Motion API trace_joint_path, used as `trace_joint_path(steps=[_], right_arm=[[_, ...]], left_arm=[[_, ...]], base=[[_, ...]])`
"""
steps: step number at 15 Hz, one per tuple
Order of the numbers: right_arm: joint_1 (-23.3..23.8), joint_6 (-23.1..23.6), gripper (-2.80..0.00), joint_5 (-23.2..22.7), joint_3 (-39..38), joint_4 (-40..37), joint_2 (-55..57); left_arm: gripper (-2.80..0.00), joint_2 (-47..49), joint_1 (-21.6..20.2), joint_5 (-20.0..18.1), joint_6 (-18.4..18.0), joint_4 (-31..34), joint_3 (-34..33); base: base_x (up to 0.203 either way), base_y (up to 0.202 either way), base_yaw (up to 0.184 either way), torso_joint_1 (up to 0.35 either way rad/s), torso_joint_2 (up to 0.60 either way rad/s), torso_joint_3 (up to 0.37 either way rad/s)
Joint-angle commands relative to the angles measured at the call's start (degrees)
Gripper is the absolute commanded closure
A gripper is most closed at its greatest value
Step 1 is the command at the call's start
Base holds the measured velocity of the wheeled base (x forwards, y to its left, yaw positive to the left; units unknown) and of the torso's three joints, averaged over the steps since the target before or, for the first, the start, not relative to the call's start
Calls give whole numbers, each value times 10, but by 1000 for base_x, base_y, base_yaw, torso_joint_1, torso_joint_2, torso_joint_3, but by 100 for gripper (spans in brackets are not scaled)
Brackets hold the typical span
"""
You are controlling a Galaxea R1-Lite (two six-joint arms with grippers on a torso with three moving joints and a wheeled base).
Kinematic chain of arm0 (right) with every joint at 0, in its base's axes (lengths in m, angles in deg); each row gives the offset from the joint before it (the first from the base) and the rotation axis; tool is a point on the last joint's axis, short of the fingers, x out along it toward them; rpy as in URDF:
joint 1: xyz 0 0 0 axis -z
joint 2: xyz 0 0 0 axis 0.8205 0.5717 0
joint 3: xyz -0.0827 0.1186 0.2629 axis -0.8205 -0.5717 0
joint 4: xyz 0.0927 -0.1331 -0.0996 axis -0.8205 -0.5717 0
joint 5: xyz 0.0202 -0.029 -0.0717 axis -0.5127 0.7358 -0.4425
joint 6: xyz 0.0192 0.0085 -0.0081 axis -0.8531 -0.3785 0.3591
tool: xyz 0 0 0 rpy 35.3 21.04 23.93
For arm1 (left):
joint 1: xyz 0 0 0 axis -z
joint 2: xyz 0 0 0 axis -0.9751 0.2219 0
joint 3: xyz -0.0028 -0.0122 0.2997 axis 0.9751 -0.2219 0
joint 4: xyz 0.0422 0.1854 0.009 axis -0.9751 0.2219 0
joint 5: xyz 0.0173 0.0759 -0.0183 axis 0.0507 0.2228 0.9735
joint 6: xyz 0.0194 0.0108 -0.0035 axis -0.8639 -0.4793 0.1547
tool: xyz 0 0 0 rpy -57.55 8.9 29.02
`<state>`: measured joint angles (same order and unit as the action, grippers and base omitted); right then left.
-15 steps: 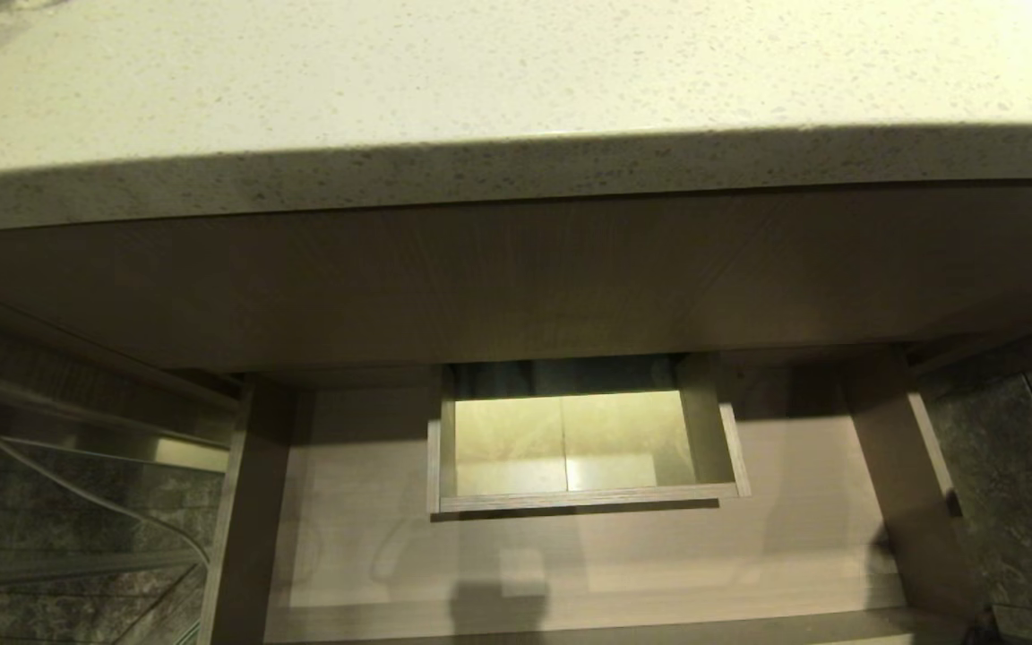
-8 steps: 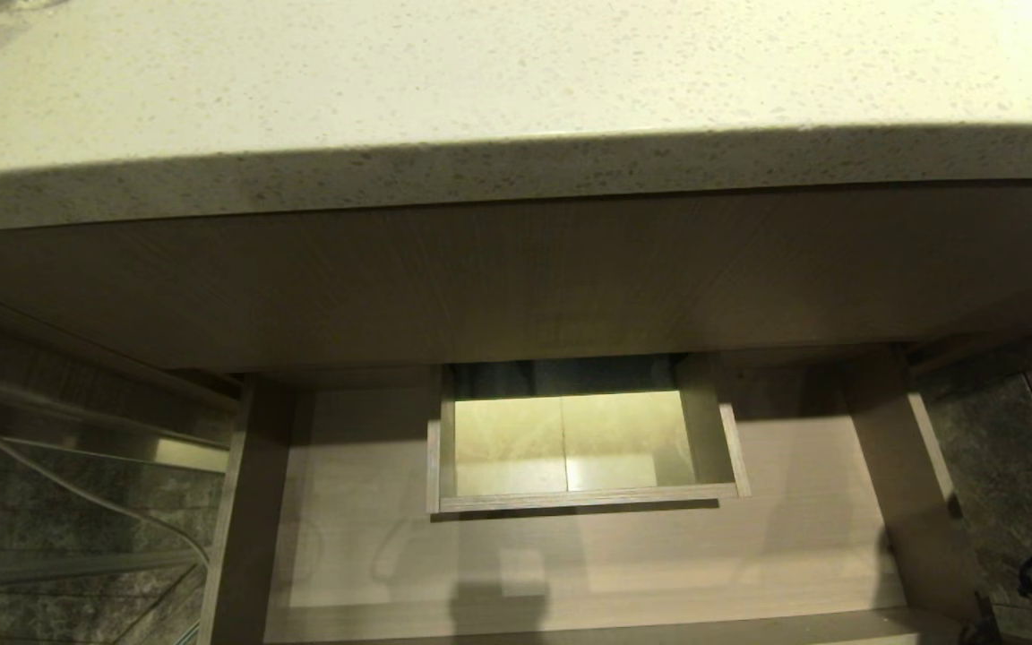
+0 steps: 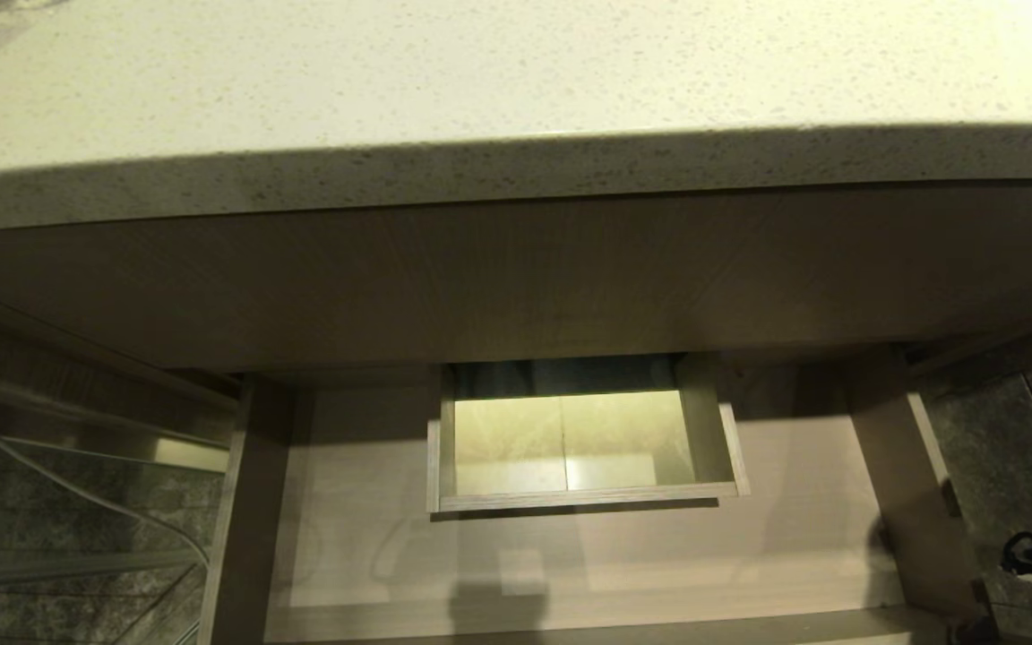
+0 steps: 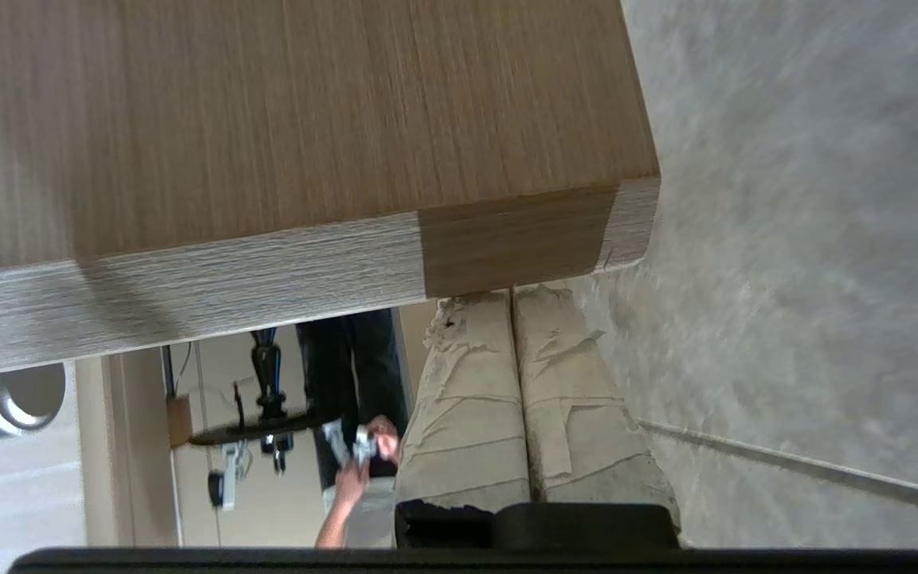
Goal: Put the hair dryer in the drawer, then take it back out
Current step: Close the drawer
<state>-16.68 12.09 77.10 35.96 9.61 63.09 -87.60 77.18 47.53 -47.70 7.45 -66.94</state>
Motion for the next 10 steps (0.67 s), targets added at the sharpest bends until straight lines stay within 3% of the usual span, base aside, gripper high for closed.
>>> trace_joint_path(steps=[1, 10], right_arm=[[-11, 2, 0, -11, 8, 18, -4], [-13, 2, 0, -28, 12, 81, -39]], left_arm=[[0, 0, 0, 0, 0, 0, 0], [0, 0, 0, 0, 0, 0, 0]], base=[[0, 0, 0, 0, 0, 0], [0, 0, 0, 0, 0, 0]])
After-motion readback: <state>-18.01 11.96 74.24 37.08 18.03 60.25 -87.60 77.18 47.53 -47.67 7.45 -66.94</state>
